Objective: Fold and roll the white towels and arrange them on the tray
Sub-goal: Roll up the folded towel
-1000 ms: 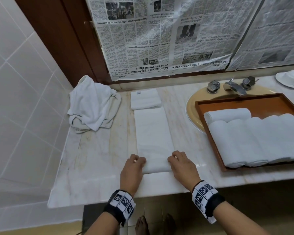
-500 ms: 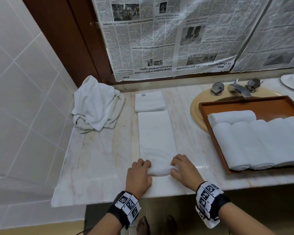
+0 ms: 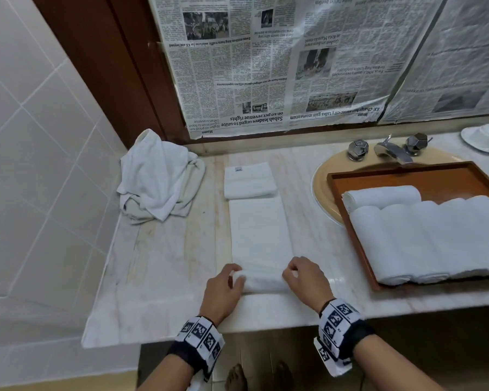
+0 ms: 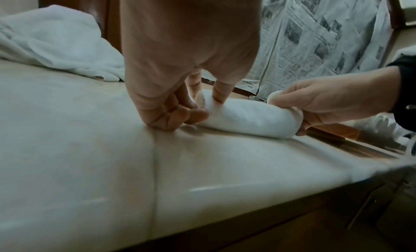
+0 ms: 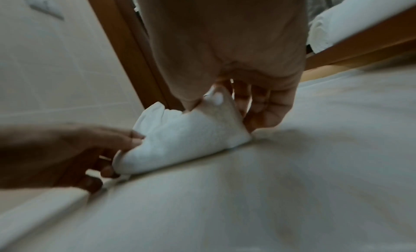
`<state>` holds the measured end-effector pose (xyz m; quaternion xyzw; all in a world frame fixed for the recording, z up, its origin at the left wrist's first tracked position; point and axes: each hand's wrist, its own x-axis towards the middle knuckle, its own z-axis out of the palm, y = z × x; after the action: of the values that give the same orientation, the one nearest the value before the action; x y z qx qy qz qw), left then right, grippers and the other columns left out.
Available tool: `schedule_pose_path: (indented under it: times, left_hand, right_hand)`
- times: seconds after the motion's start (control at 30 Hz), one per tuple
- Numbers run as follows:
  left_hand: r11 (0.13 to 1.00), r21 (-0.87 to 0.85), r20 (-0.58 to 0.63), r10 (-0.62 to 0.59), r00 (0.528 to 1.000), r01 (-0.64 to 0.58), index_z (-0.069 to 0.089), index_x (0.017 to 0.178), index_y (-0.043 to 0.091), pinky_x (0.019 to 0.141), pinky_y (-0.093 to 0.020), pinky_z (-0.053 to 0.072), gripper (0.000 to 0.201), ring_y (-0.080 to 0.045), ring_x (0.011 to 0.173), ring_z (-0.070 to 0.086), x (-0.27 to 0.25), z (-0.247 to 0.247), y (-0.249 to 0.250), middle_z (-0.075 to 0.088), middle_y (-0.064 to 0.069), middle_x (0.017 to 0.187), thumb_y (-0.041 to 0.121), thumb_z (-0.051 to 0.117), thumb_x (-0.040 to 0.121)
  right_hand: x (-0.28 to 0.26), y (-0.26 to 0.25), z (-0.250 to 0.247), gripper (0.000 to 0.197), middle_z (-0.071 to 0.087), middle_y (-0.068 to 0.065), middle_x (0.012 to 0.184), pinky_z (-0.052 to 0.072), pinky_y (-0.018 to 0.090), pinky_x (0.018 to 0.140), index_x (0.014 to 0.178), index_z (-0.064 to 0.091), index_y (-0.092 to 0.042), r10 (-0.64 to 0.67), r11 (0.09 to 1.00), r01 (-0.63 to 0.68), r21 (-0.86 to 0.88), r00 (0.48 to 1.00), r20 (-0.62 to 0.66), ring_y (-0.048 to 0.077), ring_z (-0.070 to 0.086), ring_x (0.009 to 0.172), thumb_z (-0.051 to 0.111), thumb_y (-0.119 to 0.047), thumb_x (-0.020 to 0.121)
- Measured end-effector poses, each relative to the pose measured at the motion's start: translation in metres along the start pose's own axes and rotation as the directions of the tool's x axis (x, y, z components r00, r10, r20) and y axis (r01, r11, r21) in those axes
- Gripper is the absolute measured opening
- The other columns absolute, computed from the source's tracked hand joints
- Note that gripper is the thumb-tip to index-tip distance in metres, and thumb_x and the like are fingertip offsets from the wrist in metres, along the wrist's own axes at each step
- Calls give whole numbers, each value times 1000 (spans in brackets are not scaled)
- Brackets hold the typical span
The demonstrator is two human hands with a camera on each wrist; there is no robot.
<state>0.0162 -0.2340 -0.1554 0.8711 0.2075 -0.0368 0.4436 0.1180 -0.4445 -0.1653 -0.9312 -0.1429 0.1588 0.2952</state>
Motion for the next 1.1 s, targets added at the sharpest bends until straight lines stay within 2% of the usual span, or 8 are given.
schedule_pose_path:
  times: [0.1, 0.3, 0.47, 0.7, 0.8, 0.9, 0.97, 1.1]
  left_hand:
    - [998, -17, -38, -60, 997, 59, 54, 116, 33, 66, -25, 44, 20, -13, 74, 60, 3, 5, 4, 61, 3, 70, 34, 56, 96]
    - [980, -16, -116, -199, 973, 198, 53, 125, 22, 84, -30, 45, 34, -21, 96, 58, 6, 8, 13, 60, -1, 100, 35, 60, 94]
    - [923, 370, -60, 136, 989, -104, 42, 145, 39, 86, -34, 51, 45, -20, 116, 45, 1, 15, 9, 27, 11, 151, 30, 45, 101]
    - [844, 531, 47, 53, 998, -69, 52, 138, 28, 84, -32, 49, 39, -19, 121, 41, 3, 6, 16, 44, 12, 143, 35, 33, 104]
    - [804, 584, 126, 50, 991, -115, 48, 140, 29, 81, -33, 50, 43, -19, 121, 40, 0, 1, 18, 40, 10, 142, 45, 32, 103]
    - [803, 579, 164, 52, 985, -139, 39, 144, 35, 83, -38, 52, 41, -21, 117, 46, -2, -1, 17, 44, 8, 139, 44, 32, 104]
    - [807, 575, 147, 58, 987, -133, 34, 144, 42, 84, -39, 51, 41, -23, 114, 48, -4, -1, 18, 47, 9, 138, 45, 33, 103]
    - [786, 601, 168, 50, 985, -143, 33, 144, 48, 86, -36, 46, 58, -23, 120, 46, -10, 7, 19, 45, 10, 139, 68, 43, 91]
  right_hand:
    - [-2, 2, 4, 19, 55, -3, 100, 47, 34, 75, 98, 60, -17, -197, 970, 174, -169, 971, -132, 18, 52, 91, 50, -34, 98]
    - [-5, 14, 10, 46, 60, -7, 106, 50, 33, 79, 110, 65, -19, -348, 936, 347, -64, 937, -17, 16, 54, 94, 35, -51, 99]
    - [8, 3, 6, 25, 60, -2, 108, 45, 33, 84, 111, 65, -16, -275, 956, 278, -88, 960, 48, 20, 53, 98, 45, -28, 104]
    - [1, -5, 6, 17, 55, -2, 105, 50, 36, 69, 112, 60, -21, -296, 923, 292, -249, 955, 20, 22, 55, 92, 51, -18, 98]
    - [-5, -4, 1, 16, 59, -2, 93, 48, 33, 64, 95, 69, -21, -373, 858, 349, -376, 928, 9, 22, 59, 84, 60, -25, 82]
    - [-16, -3, -3, 41, 60, -2, 103, 51, 34, 67, 93, 68, -22, -427, 799, 414, -436, 901, 73, 20, 56, 95, 64, -46, 60]
    - [-19, -2, -2, 47, 59, -2, 104, 52, 31, 66, 93, 68, -21, -428, 787, 424, -448, 898, 97, 20, 56, 95, 71, -43, 52]
    - [-17, -2, 3, 30, 59, -3, 94, 50, 30, 65, 86, 69, -18, -380, 828, 381, -412, 921, 90, 20, 59, 88, 55, -36, 66]
